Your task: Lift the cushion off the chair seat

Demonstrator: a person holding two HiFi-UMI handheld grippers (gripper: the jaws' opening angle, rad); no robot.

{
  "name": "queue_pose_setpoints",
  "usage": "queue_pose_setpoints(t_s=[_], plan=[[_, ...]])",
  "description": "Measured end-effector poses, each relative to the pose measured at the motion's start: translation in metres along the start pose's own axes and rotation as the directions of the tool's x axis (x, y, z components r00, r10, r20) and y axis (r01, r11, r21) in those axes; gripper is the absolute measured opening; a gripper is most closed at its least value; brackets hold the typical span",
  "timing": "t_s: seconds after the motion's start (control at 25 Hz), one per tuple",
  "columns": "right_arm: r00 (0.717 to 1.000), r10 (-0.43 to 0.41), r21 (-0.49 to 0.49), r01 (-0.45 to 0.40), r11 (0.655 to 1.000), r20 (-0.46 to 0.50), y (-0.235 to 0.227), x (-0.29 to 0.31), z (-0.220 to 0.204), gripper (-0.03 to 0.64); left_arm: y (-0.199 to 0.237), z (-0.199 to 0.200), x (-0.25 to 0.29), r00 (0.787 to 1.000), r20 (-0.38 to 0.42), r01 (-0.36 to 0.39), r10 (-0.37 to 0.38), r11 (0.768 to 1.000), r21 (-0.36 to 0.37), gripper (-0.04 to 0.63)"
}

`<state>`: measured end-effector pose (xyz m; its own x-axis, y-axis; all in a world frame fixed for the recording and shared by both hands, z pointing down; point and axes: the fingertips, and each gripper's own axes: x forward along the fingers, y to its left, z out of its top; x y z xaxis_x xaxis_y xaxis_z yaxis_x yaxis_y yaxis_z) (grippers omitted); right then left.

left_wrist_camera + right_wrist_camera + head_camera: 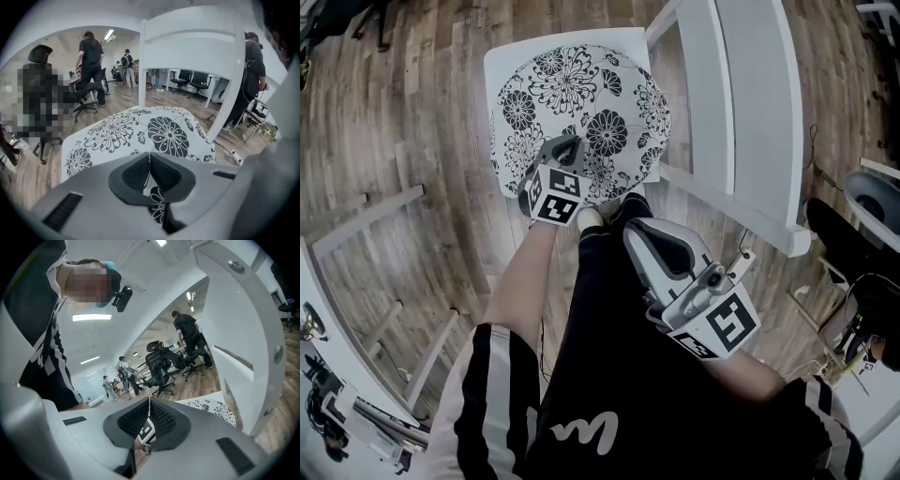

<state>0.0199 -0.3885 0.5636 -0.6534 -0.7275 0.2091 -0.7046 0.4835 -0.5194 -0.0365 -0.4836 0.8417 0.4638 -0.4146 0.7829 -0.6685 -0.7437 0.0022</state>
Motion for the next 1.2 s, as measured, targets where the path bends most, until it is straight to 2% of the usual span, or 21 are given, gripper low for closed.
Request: queue_pose_setpoints(t_s=[0.16, 0.28, 0.56, 0.72, 0.84, 0.92, 1.12, 1.2], plan=[[1.0, 0.003, -0.027, -0.002, 1.0, 0.014, 0.001, 0.003, 0.006, 0.021, 0.0, 0.005, -0.025, 0.998, 0.059, -0.032, 0.034, 0.999, -0.04, 0.012], [0.999, -0.024, -0.07, 0.027, 0.997, 0.045, 0.008, 0.003, 0.01, 0.021, 0.001, 0.001, -0.055, 0.992, 0.113, -0.054, 0.061, 0.996, -0.065, 0.012], [0.993, -0.045, -0.13, 0.059, 0.99, 0.108, 0.024, -0.001, 0.034, 0.021, 0.004, 0.029, -0.12, 0.963, 0.242, -0.081, 0.116, 0.985, -0.15, 0.012], [0.991, -0.032, -0.155, 0.052, 0.987, 0.131, 0.044, -0.007, 0.04, 0.021, 0.002, 0.042, -0.16, 0.937, 0.313, -0.087, 0.155, 0.972, -0.218, 0.012], [0.986, -0.007, -0.188, 0.039, 0.981, 0.167, 0.061, -0.007, 0.05, 0.021, 0.003, 0.054, -0.191, 0.909, 0.378, -0.085, 0.176, 0.966, -0.245, 0.012], [0.981, 0.007, -0.208, 0.034, 0.978, 0.193, 0.072, -0.005, 0.064, 0.021, 0.004, 0.066, -0.212, 0.89, 0.418, -0.074, 0.183, 0.961, -0.265, 0.012], [0.966, 0.041, -0.239, 0.022, 0.971, 0.256, 0.099, -0.009, 0.107, 0.021, -0.007, 0.089, -0.26, 0.865, 0.473, -0.033, 0.167, 0.96, -0.278, 0.012], [0.956, 0.058, -0.257, 0.018, 0.966, 0.287, 0.11, -0.014, 0.122, 0.021, -0.01, 0.096, -0.281, 0.846, 0.506, -0.02, 0.17, 0.957, -0.289, 0.012]])
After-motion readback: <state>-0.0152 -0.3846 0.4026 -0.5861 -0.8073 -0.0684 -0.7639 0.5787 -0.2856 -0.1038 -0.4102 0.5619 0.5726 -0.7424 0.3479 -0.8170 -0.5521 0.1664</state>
